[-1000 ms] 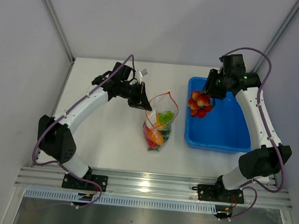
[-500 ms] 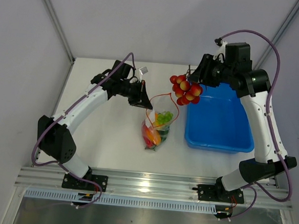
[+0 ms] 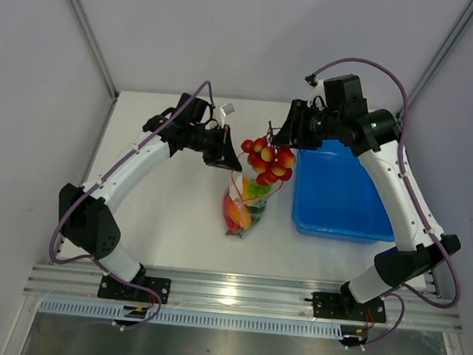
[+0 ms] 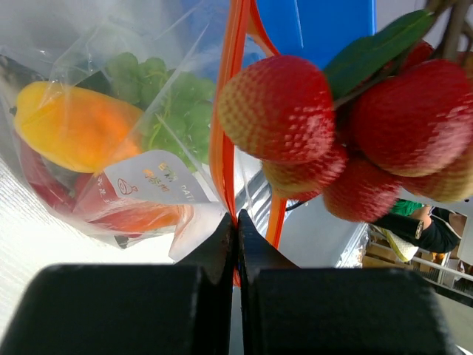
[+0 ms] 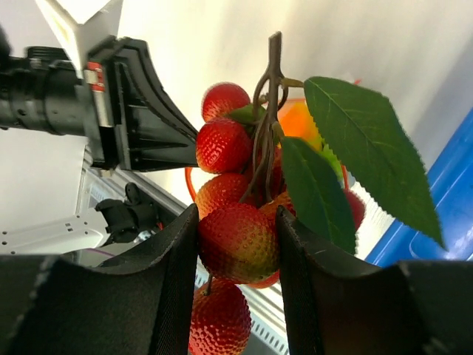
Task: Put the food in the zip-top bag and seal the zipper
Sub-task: Place the fake fruit in the zipper food storage bag.
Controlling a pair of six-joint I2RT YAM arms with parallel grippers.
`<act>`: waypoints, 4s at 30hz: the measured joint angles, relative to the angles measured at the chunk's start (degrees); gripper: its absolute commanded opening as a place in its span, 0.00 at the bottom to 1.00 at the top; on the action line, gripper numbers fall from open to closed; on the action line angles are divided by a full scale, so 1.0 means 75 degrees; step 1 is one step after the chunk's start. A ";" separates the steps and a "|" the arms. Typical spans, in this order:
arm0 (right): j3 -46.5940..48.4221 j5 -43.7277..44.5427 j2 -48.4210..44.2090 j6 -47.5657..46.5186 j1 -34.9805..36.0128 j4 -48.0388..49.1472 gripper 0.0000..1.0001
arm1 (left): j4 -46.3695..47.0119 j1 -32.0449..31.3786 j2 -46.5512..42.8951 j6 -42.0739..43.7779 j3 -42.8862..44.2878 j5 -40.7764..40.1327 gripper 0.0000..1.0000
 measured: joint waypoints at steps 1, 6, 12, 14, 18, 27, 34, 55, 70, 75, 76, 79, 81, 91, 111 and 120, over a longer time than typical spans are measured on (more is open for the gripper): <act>-0.0035 0.0000 0.0038 0.0038 0.0017 -0.0029 0.00 | 0.0000 0.0000 0.0000 0.0000 -0.0003 0.0000 0.01; -0.0472 0.0003 0.0070 0.0184 0.0064 -0.0198 0.00 | 0.0000 -0.0006 -0.0009 0.0003 0.0000 0.0000 0.01; -0.1209 -0.0076 0.0032 0.0213 0.0131 -0.0280 0.00 | -0.0003 -0.0006 -0.0050 0.0003 -0.0003 -0.0003 0.00; -0.1358 -0.0125 -0.0003 0.0172 0.0187 -0.0329 0.00 | 0.0000 -0.0006 -0.0064 0.0003 -0.0003 -0.0003 0.01; -0.1582 -0.0204 -0.0169 0.0055 0.0277 -0.0361 0.00 | 0.0000 -0.0006 -0.0087 0.0000 -0.0003 -0.0006 0.01; -0.1652 -0.0329 -0.0399 -0.0093 0.0318 -0.0510 0.00 | -0.0003 -0.0006 -0.0195 0.0003 -0.0003 -0.0006 0.01; -0.1652 -0.0519 -0.0274 0.0210 0.0356 -0.0259 0.00 | 0.0070 -0.0015 -0.0399 -0.0023 -0.0245 0.0064 0.00; -0.2961 -0.0175 0.0207 0.2174 0.0694 0.1891 0.01 | 0.0172 -0.0230 -0.0510 -0.0187 -0.0335 0.0326 0.01; -0.2486 0.2034 0.1000 0.1550 0.1684 0.1376 0.08 | 0.0393 -0.0233 -0.0510 -0.0635 -0.0332 0.0612 0.01; -0.2361 0.2127 0.1139 0.1259 0.1883 0.1285 0.38 | 0.0428 -0.0233 -0.0507 -0.0740 -0.0332 0.0664 0.01; -0.2361 0.2092 0.1139 0.1198 0.1909 0.1262 0.49 | 0.0452 -0.0233 -0.0507 -0.0755 -0.0335 0.0688 0.01; -0.2352 0.2002 0.1139 0.0970 0.1918 0.1145 0.74 | 0.0382 -0.0233 -0.0507 -0.0737 -0.0335 0.0758 0.01; -0.2346 0.1903 0.1131 0.0898 0.1824 0.1084 0.83 | 0.0402 -0.0221 -0.0507 -0.0793 -0.0364 0.0781 0.01; -0.2323 0.1638 0.0612 0.0793 0.1682 0.0571 0.85 | 0.0417 -0.0233 -0.0504 -0.0799 -0.0391 0.0877 0.01; -0.3500 0.0335 -0.1682 0.1320 -0.0015 -0.0746 0.36 | 0.0597 -0.0175 -0.0487 -0.0810 -0.0184 0.0886 0.01; -0.4707 -0.0659 -0.1591 0.1378 -0.0673 -0.0050 0.34 | 0.0758 -0.0175 -0.0487 -0.0965 -0.0128 0.0944 0.01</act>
